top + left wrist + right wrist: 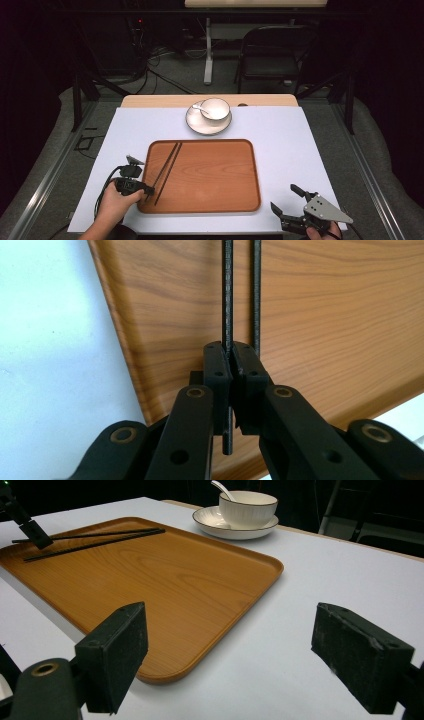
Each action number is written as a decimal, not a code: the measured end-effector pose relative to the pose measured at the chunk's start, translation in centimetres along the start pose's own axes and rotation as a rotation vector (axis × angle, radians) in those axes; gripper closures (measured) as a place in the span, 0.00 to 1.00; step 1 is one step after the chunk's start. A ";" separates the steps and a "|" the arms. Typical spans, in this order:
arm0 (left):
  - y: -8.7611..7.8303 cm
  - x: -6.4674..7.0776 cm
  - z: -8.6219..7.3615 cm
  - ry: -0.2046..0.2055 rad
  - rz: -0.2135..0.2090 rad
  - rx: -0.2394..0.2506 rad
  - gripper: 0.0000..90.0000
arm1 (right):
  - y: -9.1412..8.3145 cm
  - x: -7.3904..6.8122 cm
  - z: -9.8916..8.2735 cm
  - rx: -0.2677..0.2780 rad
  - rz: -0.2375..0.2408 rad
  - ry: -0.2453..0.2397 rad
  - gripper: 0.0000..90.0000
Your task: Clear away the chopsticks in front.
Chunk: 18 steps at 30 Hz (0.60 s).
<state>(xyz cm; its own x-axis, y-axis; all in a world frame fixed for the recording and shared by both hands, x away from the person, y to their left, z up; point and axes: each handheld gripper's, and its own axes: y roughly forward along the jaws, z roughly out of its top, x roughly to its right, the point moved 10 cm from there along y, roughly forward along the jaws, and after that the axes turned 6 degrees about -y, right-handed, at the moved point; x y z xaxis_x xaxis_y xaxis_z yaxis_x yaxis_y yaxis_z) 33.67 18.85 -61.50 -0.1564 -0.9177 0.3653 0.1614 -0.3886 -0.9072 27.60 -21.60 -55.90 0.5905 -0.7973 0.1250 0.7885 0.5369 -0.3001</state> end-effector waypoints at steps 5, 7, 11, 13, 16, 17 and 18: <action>0.1 -0.2 0.0 -0.002 0.003 0.002 0.95 | 0.0 0.0 0.0 0.000 0.000 -0.001 0.16; 0.1 -0.2 -0.1 -0.003 0.002 -0.001 0.95 | 0.0 0.0 0.0 0.000 0.000 0.000 0.16; 0.1 -0.2 0.0 -0.005 -0.001 0.007 0.92 | 0.0 0.0 0.0 -0.001 0.000 -0.001 0.16; 0.1 -0.4 0.0 0.002 0.009 0.011 0.91 | 0.0 0.0 0.0 -0.001 -0.001 -0.001 0.16; -0.1 -0.5 0.1 0.008 0.017 0.026 0.90 | 0.0 0.0 0.0 -0.002 -0.001 -0.002 0.16; -0.2 -0.5 0.1 0.009 0.017 0.032 0.89 | 0.0 0.0 0.0 -0.002 -0.001 -0.001 0.16; -0.3 -0.5 0.2 0.011 0.019 0.041 0.88 | 0.0 0.0 0.0 -0.001 -0.001 -0.001 0.16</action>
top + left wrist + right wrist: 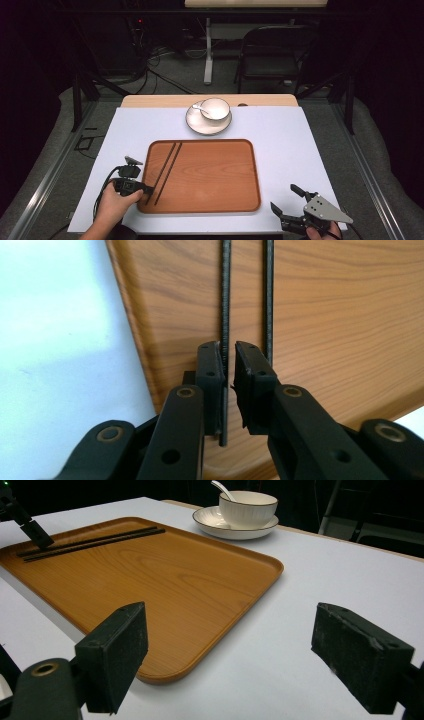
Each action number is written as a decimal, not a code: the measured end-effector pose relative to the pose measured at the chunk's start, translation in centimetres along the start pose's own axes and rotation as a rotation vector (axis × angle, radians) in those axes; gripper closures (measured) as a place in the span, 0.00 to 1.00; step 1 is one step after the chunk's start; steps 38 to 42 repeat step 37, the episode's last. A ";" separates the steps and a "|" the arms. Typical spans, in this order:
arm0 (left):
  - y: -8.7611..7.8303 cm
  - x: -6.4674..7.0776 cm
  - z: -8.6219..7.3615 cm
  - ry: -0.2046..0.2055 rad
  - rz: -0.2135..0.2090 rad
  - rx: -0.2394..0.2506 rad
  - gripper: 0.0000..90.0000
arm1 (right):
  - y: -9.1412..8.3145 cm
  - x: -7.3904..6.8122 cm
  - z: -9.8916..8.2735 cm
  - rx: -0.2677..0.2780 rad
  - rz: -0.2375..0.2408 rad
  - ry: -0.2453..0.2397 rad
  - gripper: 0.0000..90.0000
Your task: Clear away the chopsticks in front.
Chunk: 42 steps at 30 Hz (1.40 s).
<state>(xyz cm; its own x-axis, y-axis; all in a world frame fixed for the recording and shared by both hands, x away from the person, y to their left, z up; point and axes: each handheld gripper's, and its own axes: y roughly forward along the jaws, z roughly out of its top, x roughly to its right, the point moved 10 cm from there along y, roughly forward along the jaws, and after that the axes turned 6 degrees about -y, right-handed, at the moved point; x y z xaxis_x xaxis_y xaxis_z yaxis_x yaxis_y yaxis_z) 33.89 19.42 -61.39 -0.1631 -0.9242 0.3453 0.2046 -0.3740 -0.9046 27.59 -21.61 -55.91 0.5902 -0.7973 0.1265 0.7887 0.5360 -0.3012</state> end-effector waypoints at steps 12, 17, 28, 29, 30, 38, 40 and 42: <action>-2.8 1.6 1.0 0.129 -0.134 0.315 0.59 | 0.0 0.1 0.0 -0.001 -0.002 -0.002 0.16; -3.7 1.7 0.9 0.176 -0.187 0.485 0.45 | 0.1 0.1 0.0 -0.003 -0.002 0.000 0.16; -4.8 0.1 0.4 0.307 -0.181 0.738 0.33 | 0.2 0.1 -0.1 -0.010 -0.004 0.005 0.16; -5.0 0.0 0.4 0.305 -0.179 0.760 0.32 | 0.2 0.1 -0.1 -0.012 -0.004 0.005 0.16; -5.1 -0.2 0.4 0.295 -0.178 0.773 0.31 | 0.2 0.1 -0.1 -0.013 -0.004 0.005 0.16; -4.7 -1.7 0.6 0.229 -0.163 0.786 0.30 | 0.2 0.1 -0.1 -0.011 -0.008 0.008 0.16; -4.7 -1.7 0.6 0.229 -0.163 0.786 0.30 | 0.2 0.1 -0.1 -0.011 -0.008 0.008 0.16; -4.7 -1.7 0.6 0.229 -0.163 0.786 0.30 | 0.2 0.1 -0.1 -0.011 -0.008 0.008 0.16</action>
